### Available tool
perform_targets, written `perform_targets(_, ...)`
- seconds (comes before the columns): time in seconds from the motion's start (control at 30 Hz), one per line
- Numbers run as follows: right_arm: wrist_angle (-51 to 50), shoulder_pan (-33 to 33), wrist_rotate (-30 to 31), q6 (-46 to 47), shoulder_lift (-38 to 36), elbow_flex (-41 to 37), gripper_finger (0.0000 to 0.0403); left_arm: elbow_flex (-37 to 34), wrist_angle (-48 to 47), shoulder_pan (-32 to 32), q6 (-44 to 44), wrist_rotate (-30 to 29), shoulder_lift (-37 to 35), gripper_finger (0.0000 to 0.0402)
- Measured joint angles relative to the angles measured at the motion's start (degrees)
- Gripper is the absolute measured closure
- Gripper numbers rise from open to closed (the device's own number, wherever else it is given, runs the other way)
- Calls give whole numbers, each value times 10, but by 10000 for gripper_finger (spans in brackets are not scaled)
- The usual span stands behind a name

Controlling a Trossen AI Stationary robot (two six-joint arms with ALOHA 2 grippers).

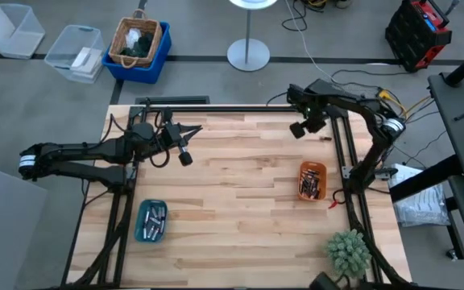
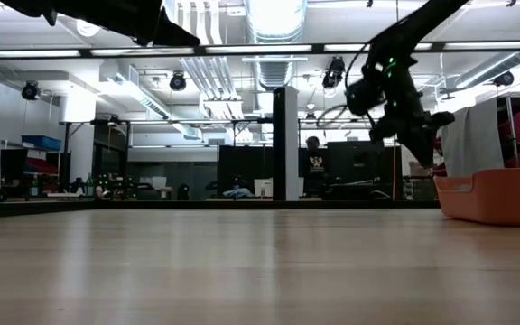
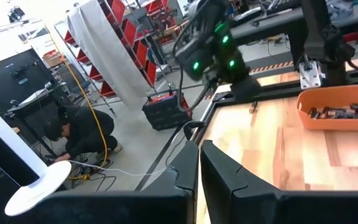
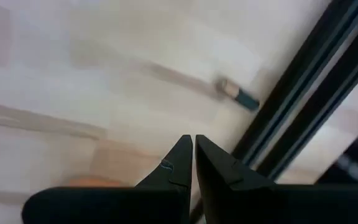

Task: Sort batteries
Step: Put the black battery into the orange bin

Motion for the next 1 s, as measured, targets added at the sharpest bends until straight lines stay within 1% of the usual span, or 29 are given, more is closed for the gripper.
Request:
perform_targets(0.1,37,32,13,9,-43,-31,390,0,-1,0,3,0,0,402)
perform_targets(0.2,44,54,27,-13,-75,-45,390,0,-1,0,3,0,0,402)
perform_targets(0.23,43,57,46,3,-83,-48,390,0,-1,0,3,0,0,402)
perform_targets(0.3,41,55,101,72,-93,-50,390,0,0,0,3,0,0,402)
perform_targets(0.33,36,51,118,93,-96,-51,390,0,0,0,3,0,0,402)
perform_targets(0.47,28,39,125,136,-96,-68,390,0,1,0,3,0,0,402)
perform_targets(0.57,31,31,124,136,-88,-98,390,0,1,0,3,0,0,402)
perform_targets(0.63,41,27,122,112,-86,-122,390,0,1,0,3,0,0,402)
perform_targets(0.73,76,27,122,43,-86,-154,390,0,0,0,3,0,1,402)
perform_targets(0.87,121,26,111,-23,-85,-195,390,0,-1,0,3,0,1,402)
perform_targets(1.0,147,26,117,-65,-85,-229,390,0,-1,0,3,0,1,402)
